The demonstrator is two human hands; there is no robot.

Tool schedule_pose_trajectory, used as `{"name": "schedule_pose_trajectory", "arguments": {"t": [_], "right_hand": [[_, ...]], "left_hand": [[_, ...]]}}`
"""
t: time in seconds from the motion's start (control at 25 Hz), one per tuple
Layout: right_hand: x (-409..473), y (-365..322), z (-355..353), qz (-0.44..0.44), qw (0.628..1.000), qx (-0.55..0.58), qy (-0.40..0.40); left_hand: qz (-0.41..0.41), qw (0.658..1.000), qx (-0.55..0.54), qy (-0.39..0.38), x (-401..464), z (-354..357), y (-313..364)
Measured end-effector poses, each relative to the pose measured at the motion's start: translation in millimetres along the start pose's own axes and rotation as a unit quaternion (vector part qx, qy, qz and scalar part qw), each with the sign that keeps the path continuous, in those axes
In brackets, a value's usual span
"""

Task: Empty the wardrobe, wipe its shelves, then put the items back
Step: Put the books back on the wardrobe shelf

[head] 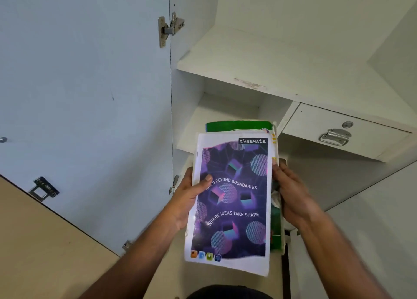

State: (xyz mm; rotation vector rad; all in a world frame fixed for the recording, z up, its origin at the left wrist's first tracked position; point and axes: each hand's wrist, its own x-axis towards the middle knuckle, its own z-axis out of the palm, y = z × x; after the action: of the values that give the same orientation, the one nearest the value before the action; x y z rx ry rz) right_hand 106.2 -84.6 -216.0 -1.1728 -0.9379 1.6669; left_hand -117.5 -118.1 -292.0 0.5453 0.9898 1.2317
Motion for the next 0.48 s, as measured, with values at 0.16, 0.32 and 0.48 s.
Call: {"name": "schedule_pose_trajectory", "arguments": {"t": [0.16, 0.32, 0.48], "right_hand": [[6, 4, 1, 0.017, 1.000, -0.006, 0.010], [14, 14, 7, 0.033, 0.993, -0.111, -0.012], [34, 35, 23, -0.022, 0.983, -0.181, 0.029]], "left_hand": [[-0.014, 1.000, -0.006, -0.006, -2, 0, 2], [0.040, 0.996, 0.047, 0.065, 5, -5, 4], [0.100, 0.988, 0.085, 0.078, 7, 1, 7]]}}
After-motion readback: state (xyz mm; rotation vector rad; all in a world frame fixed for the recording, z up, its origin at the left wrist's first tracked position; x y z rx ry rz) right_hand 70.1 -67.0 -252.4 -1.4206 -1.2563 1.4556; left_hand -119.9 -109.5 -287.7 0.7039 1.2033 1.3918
